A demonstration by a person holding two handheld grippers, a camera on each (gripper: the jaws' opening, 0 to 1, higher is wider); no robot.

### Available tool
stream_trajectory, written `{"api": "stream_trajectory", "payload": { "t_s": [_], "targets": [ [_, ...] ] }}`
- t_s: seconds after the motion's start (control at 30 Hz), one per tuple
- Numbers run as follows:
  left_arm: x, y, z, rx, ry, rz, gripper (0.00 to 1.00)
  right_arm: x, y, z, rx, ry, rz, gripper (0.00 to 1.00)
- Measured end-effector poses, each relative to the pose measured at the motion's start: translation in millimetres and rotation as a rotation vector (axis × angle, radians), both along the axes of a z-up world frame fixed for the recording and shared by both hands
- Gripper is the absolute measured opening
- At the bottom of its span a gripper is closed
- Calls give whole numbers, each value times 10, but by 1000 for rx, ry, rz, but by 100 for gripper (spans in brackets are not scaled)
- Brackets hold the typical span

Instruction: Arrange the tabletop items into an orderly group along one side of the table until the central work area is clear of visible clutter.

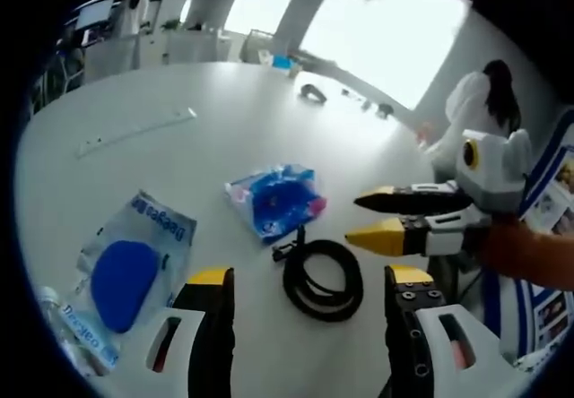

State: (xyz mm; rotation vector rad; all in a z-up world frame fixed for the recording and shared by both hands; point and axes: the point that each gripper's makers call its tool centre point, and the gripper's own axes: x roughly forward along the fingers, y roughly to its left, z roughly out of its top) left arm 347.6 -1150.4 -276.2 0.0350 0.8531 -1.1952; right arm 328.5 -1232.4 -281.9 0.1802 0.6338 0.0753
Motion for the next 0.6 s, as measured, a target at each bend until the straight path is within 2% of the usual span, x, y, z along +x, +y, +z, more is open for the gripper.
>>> {"api": "stream_trajectory", "payload": {
  "t_s": [0.2,0.6],
  "targets": [
    [79,50,134,-33,-15,29,65,103,72,106,4,-33,11,43],
    [173,164,249,-53,-37,55,65,255,207,245,2,-70,40,44]
  ]
}}
